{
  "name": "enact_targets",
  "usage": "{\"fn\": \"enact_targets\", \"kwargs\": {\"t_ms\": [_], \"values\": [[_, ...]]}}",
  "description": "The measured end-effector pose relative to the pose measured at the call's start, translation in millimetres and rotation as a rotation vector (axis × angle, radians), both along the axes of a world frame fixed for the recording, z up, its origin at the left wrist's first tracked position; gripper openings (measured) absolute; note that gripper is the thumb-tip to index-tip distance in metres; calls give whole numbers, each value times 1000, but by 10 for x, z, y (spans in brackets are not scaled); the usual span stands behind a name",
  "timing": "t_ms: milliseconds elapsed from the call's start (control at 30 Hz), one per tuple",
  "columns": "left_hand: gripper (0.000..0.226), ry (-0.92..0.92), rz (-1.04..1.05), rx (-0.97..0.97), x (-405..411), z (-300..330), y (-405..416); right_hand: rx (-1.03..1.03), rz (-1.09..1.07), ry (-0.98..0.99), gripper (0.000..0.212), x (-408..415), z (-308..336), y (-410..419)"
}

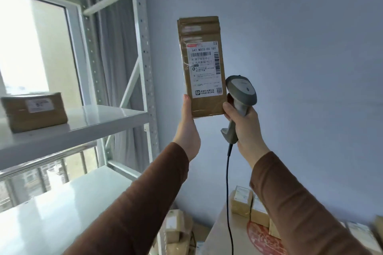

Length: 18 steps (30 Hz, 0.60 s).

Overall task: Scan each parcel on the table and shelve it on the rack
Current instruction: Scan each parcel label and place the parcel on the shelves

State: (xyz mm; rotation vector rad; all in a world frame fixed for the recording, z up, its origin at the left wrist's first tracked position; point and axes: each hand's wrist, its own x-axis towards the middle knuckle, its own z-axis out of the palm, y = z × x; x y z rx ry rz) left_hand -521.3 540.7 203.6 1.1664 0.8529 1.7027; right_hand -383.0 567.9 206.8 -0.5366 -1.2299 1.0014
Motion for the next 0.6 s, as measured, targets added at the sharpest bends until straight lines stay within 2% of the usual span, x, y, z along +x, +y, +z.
{"fn": "enact_targets", "kwargs": {"t_ms": [133, 200, 267, 367, 500, 600], "values": [[98, 196, 216, 56, -794, 209, -162, 27, 133, 14, 10, -781, 228, -30], [103, 255, 280, 89, -1167, 294, -257, 12, 196, 27, 9, -1161, 311, -2], [99, 275, 326, 100, -1491, 362, -337, -15, 257, 51, 24, -1536, 379, 27], [91, 285, 353, 78, -1922, 416, -375, -29, 331, 51, 33, -2032, 446, 94], [80, 261, 370, 23, -2455, 549, -258, -34, 427, 38, 28, -2561, 582, 249], [83, 289, 424, 6, -2711, 705, -174, -24, 485, 15, 24, -2884, 719, 422]]}}
